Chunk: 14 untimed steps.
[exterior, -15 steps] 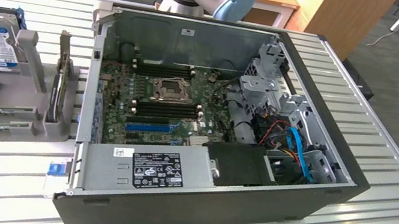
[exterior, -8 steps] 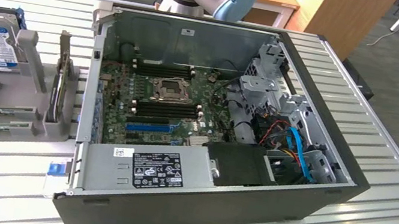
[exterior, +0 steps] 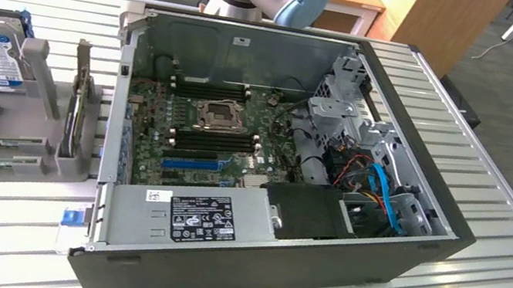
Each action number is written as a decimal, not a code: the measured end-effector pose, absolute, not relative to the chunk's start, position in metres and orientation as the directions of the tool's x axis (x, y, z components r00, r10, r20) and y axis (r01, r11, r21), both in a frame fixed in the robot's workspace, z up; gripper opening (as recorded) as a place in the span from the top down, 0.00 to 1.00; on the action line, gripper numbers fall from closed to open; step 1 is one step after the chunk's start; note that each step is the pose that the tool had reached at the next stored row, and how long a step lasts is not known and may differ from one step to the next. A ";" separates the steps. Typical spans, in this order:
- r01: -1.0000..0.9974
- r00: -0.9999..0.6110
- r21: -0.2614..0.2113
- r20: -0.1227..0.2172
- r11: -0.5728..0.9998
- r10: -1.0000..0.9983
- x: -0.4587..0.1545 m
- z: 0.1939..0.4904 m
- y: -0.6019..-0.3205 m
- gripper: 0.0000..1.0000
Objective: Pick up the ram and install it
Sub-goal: 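Pick up the ram and move it above insertion slot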
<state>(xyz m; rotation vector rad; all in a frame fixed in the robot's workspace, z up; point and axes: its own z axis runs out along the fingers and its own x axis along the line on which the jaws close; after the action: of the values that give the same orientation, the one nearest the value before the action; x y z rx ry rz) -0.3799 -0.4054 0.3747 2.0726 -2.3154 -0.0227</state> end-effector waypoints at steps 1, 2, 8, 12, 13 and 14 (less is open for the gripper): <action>-0.994 -0.107 0.033 0.016 0.107 -0.994 -0.380 0.375 -0.405 0.90; -0.994 -0.103 0.033 0.015 0.104 -0.995 -0.380 0.375 -0.405 0.90; -0.996 -0.081 0.026 0.015 0.082 -0.997 -0.380 0.375 -0.405 0.90; -0.996 -0.080 0.025 0.015 0.081 -0.997 -0.380 0.375 -0.405 0.90; -0.997 -0.079 0.024 0.015 0.080 -0.997 -0.380 0.375 -0.405 0.90; -0.997 -0.078 0.024 0.015 0.078 -0.997 -0.380 0.375 -0.405 0.90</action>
<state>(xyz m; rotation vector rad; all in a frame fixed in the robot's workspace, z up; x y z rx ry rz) -0.3799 -0.4054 0.3746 2.1146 -2.2867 -0.0119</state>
